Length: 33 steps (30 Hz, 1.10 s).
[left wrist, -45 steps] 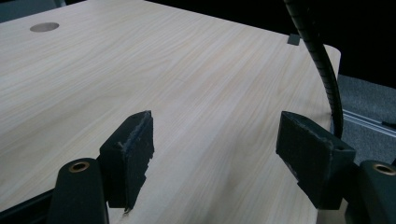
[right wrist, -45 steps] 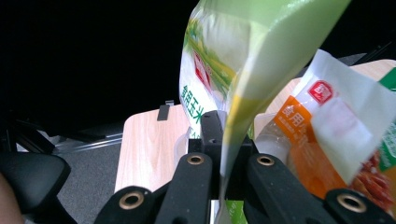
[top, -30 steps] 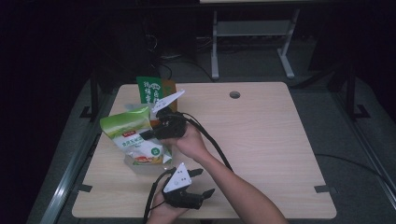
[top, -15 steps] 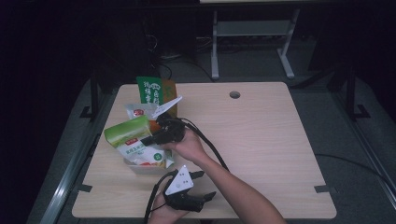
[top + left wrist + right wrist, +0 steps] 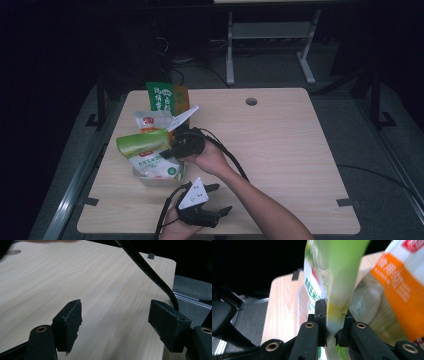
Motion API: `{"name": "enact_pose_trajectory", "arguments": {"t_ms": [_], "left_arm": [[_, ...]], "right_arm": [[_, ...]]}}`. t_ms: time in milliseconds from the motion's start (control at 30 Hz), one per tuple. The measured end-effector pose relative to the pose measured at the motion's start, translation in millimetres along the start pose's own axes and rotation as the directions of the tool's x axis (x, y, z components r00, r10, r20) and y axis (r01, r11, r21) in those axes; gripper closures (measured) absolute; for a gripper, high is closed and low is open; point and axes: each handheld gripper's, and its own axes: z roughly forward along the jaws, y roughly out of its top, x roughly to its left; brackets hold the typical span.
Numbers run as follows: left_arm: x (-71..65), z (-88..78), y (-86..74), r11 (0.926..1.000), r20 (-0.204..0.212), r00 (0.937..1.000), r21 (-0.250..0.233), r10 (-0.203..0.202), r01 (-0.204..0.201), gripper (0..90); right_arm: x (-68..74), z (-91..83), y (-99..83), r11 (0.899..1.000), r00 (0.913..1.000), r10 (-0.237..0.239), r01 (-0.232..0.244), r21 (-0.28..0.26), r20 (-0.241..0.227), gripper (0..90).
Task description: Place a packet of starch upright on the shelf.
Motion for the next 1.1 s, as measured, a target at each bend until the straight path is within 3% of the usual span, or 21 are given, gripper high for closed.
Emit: {"name": "enact_pose_trajectory", "arguments": {"t_ms": [133,233,300,467,767,900,1000,1100], "left_arm": [[0.5,1.1,0.0,1.0,0.001,1.0,0.001,0.009,-0.009,26.4],[0.2,2.4,-0.1,1.0,0.003,1.0,0.002,0.006,-0.006,26.4],[0.0,2.7,-0.2,1.0,0.003,1.0,0.006,0.007,-0.007,26.4],[0.0,2.5,-0.7,1.0,0.001,1.0,0.006,-0.001,0.001,26.4],[0.0,4.5,-0.9,0.9999,0.0,1.0,0.013,-0.003,0.003,26.4],[0.2,5.5,-0.9,0.9998,-0.002,1.0,0.021,-0.007,0.007,26.4],[1.1,5.8,-1.1,0.9996,-0.002,0.9999,0.025,-0.01,0.01,26.4],[2.0,6.7,-1.5,0.9996,-0.006,0.9999,0.026,-0.014,0.014,26.4]], "right_arm": [[-4.6,1.2,-14.8,0.999,0.9999,0.013,-0.013,0.045,0.011,82.3],[-9.0,-1.4,-21.5,0.998,0.9989,0.046,-0.046,0.032,-0.002,79.3],[-8.3,-2.9,-21.2,0.999,0.9992,0.039,-0.039,0.026,-0.003,78.0],[-10.6,-14.3,-18.0,0.997,0.9977,0.066,-0.067,-0.049,-0.017,79.5],[-10.3,-14.4,-18.7,0.999,0.9987,0.052,-0.052,-0.017,-0.001,82.2],[-10.7,-16.1,-19.8,0.998,0.9983,0.058,-0.058,-0.016,-0.009,78.6],[-13.4,-20.3,-21.8,0.996,0.9968,0.076,-0.077,-0.042,-0.024,69.9],[-15.5,-28.5,-23.5,0.993,0.995,0.094,-0.097,-0.068,-0.034,66.8]]}}
